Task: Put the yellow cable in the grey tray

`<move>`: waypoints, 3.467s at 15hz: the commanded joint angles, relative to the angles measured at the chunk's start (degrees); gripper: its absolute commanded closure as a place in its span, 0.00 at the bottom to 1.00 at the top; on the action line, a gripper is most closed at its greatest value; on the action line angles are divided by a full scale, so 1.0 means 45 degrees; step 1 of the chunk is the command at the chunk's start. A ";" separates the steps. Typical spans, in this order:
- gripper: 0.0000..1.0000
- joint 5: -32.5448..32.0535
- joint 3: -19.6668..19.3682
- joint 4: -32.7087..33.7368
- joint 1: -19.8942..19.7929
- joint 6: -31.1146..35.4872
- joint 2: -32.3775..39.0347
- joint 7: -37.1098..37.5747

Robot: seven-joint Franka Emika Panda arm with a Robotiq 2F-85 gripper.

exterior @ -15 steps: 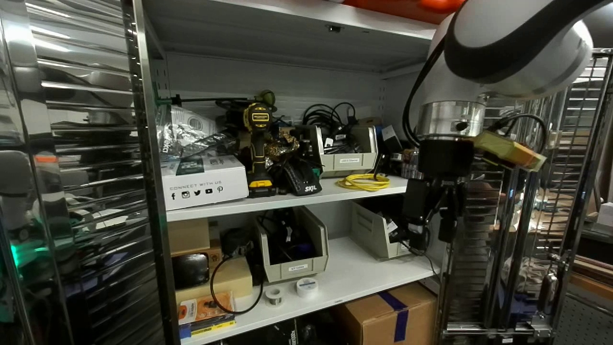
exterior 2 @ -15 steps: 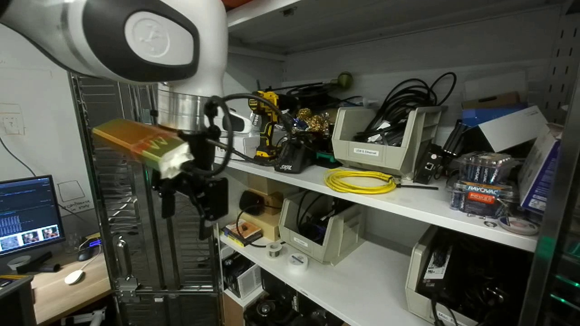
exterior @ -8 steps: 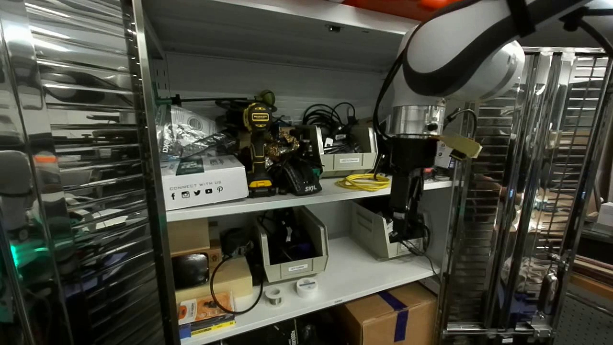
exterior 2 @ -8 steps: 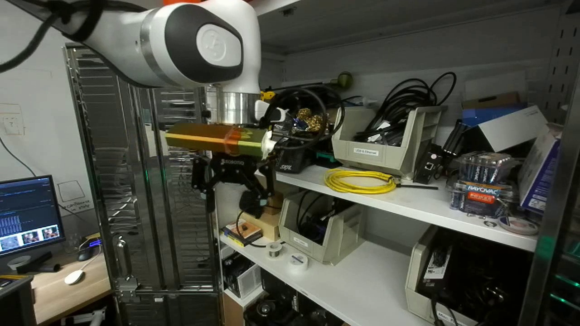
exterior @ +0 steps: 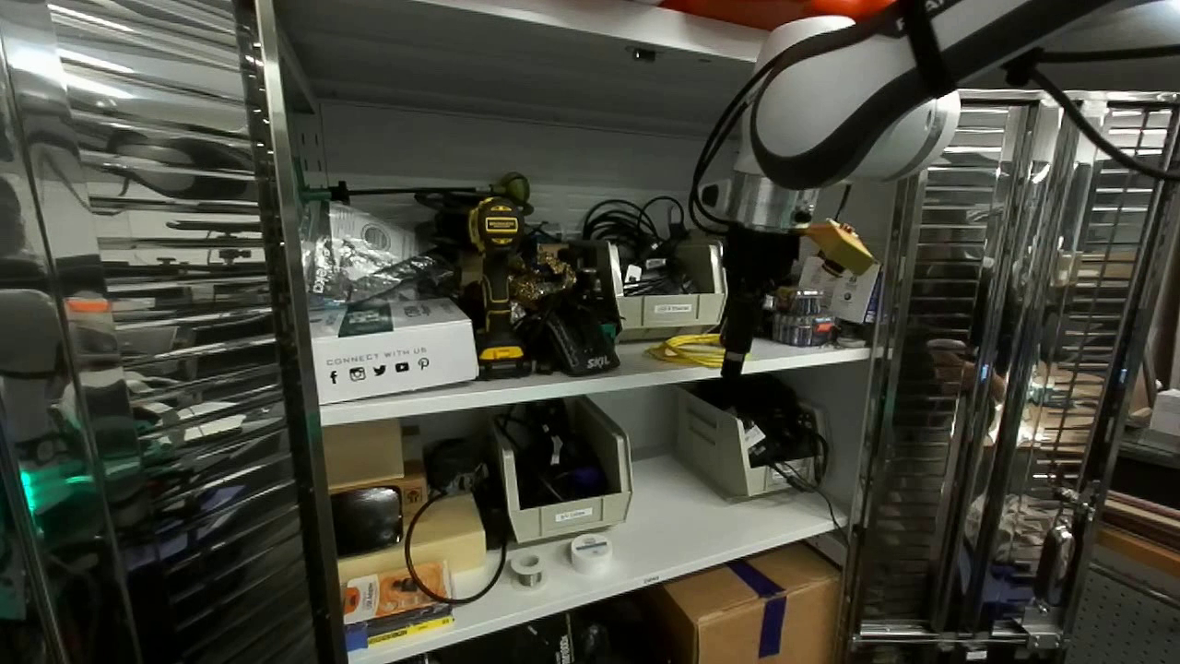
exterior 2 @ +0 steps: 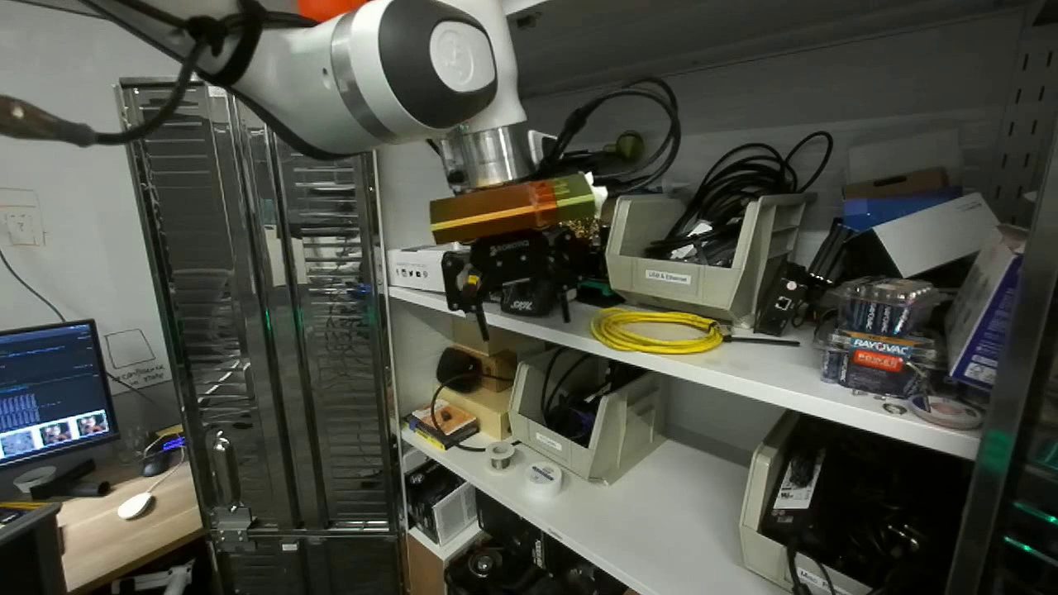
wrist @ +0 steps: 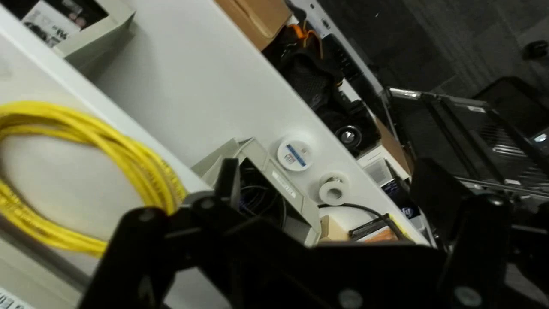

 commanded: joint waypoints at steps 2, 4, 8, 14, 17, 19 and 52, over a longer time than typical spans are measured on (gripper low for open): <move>0.00 0.0610 -0.0354 0.1728 -0.0494 0.1237 0.1626 -0.1332; 0.00 0.0738 -0.0342 0.2259 -0.0720 0.1417 0.2230 -0.1451; 0.00 0.0986 -0.0149 0.3408 -0.1047 0.1152 0.3370 -0.1284; 0.27 0.0824 0.0128 0.4266 -0.1194 0.0917 0.4239 -0.1317; 0.51 0.0883 0.0207 0.4250 -0.1246 0.0502 0.4139 -0.1323; 0.65 0.0866 0.0224 0.4213 -0.1258 0.0172 0.3936 -0.1324; 0.91 -0.9079 0.2534 0.0495 -0.4942 1.2056 0.0193 0.8439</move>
